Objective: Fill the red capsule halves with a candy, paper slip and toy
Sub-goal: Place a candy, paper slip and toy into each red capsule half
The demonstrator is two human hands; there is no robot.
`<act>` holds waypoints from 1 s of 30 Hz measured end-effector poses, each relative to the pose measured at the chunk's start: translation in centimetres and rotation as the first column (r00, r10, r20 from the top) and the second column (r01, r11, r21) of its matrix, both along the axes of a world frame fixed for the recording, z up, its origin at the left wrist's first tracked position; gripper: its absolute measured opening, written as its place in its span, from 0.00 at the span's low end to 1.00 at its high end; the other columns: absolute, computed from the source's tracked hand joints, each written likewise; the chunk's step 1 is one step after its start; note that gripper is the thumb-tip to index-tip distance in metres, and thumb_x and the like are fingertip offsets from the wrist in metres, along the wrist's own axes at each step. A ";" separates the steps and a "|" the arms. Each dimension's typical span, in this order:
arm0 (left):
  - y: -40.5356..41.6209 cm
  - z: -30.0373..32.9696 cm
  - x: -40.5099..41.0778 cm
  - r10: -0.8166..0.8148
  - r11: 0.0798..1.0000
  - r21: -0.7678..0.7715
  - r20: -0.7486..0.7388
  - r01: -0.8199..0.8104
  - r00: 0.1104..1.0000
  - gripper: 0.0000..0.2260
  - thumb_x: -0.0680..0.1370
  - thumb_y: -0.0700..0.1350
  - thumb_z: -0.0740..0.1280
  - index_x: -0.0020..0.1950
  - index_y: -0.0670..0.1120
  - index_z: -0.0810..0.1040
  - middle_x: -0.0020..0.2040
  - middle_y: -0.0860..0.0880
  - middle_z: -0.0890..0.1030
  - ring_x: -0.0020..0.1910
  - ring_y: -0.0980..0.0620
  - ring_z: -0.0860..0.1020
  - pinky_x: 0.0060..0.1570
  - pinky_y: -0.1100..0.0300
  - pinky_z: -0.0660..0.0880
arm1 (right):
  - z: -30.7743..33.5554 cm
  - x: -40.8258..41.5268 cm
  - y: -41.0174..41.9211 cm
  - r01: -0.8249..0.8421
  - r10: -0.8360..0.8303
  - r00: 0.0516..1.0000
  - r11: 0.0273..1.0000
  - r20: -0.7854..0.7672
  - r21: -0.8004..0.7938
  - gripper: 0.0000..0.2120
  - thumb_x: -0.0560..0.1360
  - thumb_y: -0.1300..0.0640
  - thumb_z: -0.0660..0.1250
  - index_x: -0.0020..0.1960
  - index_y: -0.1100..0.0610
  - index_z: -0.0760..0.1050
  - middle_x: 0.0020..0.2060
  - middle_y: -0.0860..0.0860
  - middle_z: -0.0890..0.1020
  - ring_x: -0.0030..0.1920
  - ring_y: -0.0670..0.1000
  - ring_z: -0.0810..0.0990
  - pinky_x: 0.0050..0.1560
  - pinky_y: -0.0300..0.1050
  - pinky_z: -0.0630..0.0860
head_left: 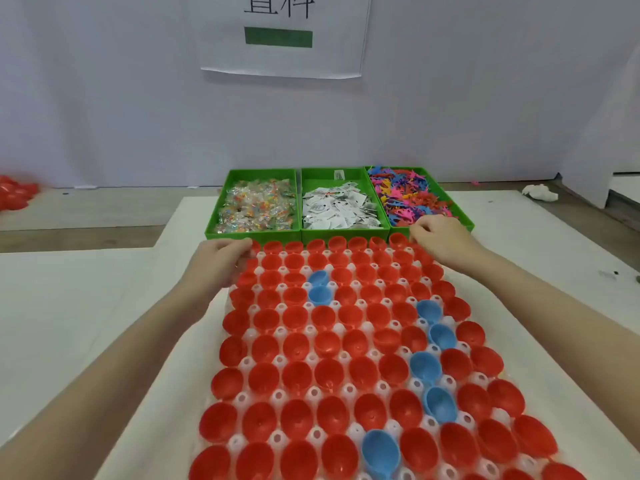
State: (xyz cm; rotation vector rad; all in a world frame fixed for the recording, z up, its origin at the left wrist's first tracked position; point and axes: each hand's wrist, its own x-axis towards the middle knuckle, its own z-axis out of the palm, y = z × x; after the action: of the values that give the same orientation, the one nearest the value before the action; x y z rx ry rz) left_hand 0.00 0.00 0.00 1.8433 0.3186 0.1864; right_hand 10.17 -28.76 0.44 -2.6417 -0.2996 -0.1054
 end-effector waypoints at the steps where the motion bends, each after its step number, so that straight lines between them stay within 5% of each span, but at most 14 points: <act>1: -0.1 0.0 1.3 0.036 0.995 0.087 0.024 -0.038 0.999 0.14 0.78 0.42 0.61 0.32 0.43 0.74 0.29 0.49 0.71 0.28 0.54 0.67 0.29 0.65 0.65 | -0.2 1.0 0.3 0.020 -0.020 0.999 1.000 0.027 -0.006 0.15 0.78 0.58 0.54 0.36 0.63 0.71 0.34 0.57 0.75 0.33 0.53 0.70 0.33 0.46 0.62; 6: 0.3 -0.5 7.0 0.087 0.893 0.432 0.104 -0.124 0.991 0.12 0.78 0.43 0.61 0.45 0.36 0.78 0.39 0.43 0.74 0.38 0.49 0.71 0.40 0.57 0.67 | -0.5 5.1 1.1 0.084 -0.083 0.996 0.995 0.027 -0.052 0.13 0.77 0.60 0.55 0.38 0.64 0.71 0.35 0.59 0.75 0.36 0.55 0.71 0.36 0.47 0.65; 9: 1.4 -1.1 9.2 0.057 0.753 0.655 0.028 -0.062 0.998 0.12 0.79 0.47 0.59 0.48 0.42 0.79 0.44 0.48 0.77 0.44 0.46 0.75 0.45 0.57 0.70 | -0.9 6.8 0.9 0.114 -0.113 0.994 0.990 0.008 -0.087 0.14 0.77 0.59 0.57 0.49 0.67 0.77 0.44 0.62 0.81 0.39 0.56 0.75 0.42 0.47 0.72; 11: 1.6 -1.4 10.3 0.072 0.628 0.778 -0.084 0.020 0.994 0.16 0.79 0.53 0.58 0.53 0.43 0.78 0.48 0.46 0.79 0.49 0.44 0.77 0.46 0.56 0.70 | -1.1 7.5 0.9 0.120 -0.121 0.993 0.986 0.002 -0.115 0.15 0.76 0.56 0.61 0.58 0.64 0.77 0.53 0.60 0.81 0.49 0.57 0.78 0.50 0.49 0.75; 14: 1.4 -1.6 10.8 0.107 0.480 0.876 -0.112 0.047 0.988 0.20 0.77 0.58 0.60 0.55 0.43 0.78 0.53 0.44 0.79 0.53 0.44 0.76 0.45 0.57 0.69 | -1.4 7.8 1.1 0.118 -0.115 0.993 0.990 0.034 -0.073 0.18 0.75 0.55 0.66 0.62 0.62 0.74 0.54 0.58 0.80 0.53 0.57 0.78 0.52 0.49 0.75; 18: 1.3 -1.6 11.2 0.097 0.583 0.812 -0.056 -0.011 0.994 0.15 0.75 0.53 0.66 0.49 0.41 0.81 0.47 0.43 0.81 0.50 0.43 0.77 0.47 0.52 0.75 | -1.8 8.2 0.8 0.124 -0.125 0.987 0.992 0.105 0.020 0.12 0.73 0.56 0.69 0.52 0.63 0.80 0.50 0.57 0.82 0.50 0.54 0.78 0.50 0.48 0.73; 23: 1.2 -1.5 11.2 0.147 0.678 0.719 0.070 -0.153 0.987 0.09 0.71 0.48 0.72 0.47 0.44 0.80 0.54 0.44 0.78 0.58 0.43 0.73 0.54 0.52 0.68 | -1.9 7.9 0.4 0.194 -0.217 0.937 0.975 0.275 0.110 0.09 0.74 0.53 0.68 0.44 0.58 0.82 0.44 0.53 0.83 0.47 0.52 0.78 0.45 0.42 0.68; 26: 1.1 -1.8 11.0 0.106 0.817 0.544 0.179 -0.189 0.978 0.05 0.73 0.43 0.70 0.43 0.44 0.76 0.44 0.46 0.78 0.45 0.48 0.75 0.44 0.57 0.69 | -1.6 7.8 0.4 0.213 -0.275 0.907 0.953 0.318 0.217 0.09 0.73 0.53 0.69 0.44 0.60 0.81 0.41 0.53 0.83 0.45 0.52 0.79 0.47 0.43 0.69; 30: 1.0 -1.7 10.8 0.154 0.870 0.419 0.271 -0.261 0.950 0.08 0.75 0.45 0.69 0.51 0.43 0.75 0.37 0.53 0.73 0.37 0.56 0.72 0.40 0.62 0.67 | -1.0 7.7 1.7 0.200 -0.319 0.906 0.902 0.279 0.383 0.02 0.73 0.60 0.67 0.45 0.58 0.75 0.40 0.51 0.77 0.41 0.47 0.73 0.42 0.35 0.67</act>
State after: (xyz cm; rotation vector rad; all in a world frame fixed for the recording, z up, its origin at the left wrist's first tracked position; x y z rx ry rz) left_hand 10.84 0.95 -1.74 2.2170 0.3316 0.6693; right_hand 17.87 -27.02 -0.55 -2.2845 -0.0217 -0.6463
